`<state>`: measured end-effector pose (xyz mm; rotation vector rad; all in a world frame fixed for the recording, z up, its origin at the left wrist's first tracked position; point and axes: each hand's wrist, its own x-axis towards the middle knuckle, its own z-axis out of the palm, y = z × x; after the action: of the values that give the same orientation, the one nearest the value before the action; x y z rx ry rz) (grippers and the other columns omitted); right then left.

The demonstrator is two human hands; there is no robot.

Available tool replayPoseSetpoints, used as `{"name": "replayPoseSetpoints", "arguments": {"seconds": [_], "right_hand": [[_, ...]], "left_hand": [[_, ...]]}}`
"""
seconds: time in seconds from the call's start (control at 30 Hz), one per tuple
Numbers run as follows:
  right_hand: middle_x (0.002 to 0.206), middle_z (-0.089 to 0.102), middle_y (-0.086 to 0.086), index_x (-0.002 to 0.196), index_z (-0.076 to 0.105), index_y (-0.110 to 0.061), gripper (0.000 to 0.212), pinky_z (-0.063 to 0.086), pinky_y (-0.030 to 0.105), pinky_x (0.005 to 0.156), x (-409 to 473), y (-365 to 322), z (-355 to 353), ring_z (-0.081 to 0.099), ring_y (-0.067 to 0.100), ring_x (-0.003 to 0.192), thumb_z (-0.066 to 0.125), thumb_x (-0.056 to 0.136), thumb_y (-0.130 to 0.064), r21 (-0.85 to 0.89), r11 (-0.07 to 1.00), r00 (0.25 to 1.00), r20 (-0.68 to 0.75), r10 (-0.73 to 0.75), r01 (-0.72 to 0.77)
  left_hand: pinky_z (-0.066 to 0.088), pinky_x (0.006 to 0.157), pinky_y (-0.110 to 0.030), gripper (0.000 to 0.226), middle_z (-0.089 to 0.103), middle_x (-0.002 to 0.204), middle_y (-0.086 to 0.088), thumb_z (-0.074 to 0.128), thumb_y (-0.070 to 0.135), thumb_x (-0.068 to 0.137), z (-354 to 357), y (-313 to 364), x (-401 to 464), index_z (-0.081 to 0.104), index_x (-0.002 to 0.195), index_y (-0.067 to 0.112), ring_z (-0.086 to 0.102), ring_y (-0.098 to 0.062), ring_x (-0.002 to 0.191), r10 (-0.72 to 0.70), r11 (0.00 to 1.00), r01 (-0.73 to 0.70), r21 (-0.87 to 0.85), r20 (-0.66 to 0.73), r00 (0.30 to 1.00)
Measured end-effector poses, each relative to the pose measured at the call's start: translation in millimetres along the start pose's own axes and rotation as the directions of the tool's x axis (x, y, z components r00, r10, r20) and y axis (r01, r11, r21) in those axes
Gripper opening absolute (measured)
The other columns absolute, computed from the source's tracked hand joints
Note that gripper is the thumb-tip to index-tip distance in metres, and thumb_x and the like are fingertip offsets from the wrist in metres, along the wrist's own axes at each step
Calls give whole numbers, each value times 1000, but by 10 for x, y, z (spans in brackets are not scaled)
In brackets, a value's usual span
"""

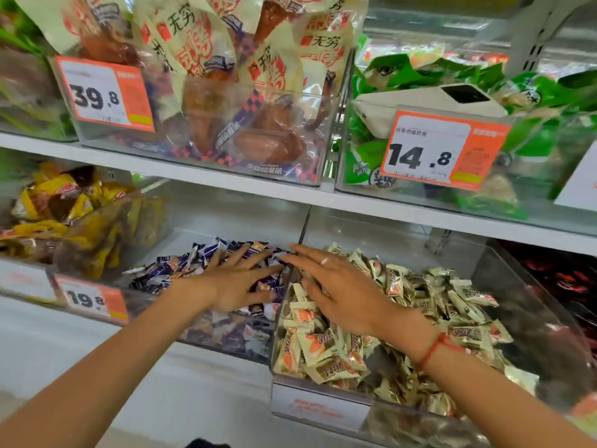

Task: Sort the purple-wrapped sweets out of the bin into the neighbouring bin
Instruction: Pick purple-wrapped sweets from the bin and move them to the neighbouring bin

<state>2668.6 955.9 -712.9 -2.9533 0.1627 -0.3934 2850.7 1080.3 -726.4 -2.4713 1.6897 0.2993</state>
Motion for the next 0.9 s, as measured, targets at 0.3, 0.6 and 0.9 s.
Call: {"name": "replayPoseSetpoints", "arguments": {"seconds": [0.3, 0.6, 0.9], "right_hand": [[156, 26, -11, 148, 27, -36, 59, 21, 29, 116, -81, 46, -229, 25, 11, 142, 49, 97, -18, -50, 998, 1000, -2, 28, -29], [126, 63, -12, 120, 64, -33, 31, 47, 33, 93, -939, 636, -588, 60, 13, 112, 57, 93, -20, -130, 937, 939, 76, 336, -324], [129, 58, -3, 135, 48, -34, 47, 51, 36, 90, -803, 649, -56, 57, 19, 109, 63, 90, -34, -126, 951, 930, 205, 304, -283]], "left_hand": [[3, 114, -58, 71, 0, 160, 3, 20, 68, 92, -22, -205, 222, 14, 151, 29, -3, -29, 146, -374, 927, 370, -59, -109, 921], [47, 82, -34, 19, 63, 106, 12, 60, 25, 86, -245, 721, -603, 68, 103, 28, 56, -12, 97, 8, 959, -240, -149, -835, 551], [1, 118, -36, 56, 12, 159, 7, 39, 46, 98, -59, 1424, -7, 22, 149, 30, 8, -14, 145, 302, 948, -260, 183, -269, 915]]}}
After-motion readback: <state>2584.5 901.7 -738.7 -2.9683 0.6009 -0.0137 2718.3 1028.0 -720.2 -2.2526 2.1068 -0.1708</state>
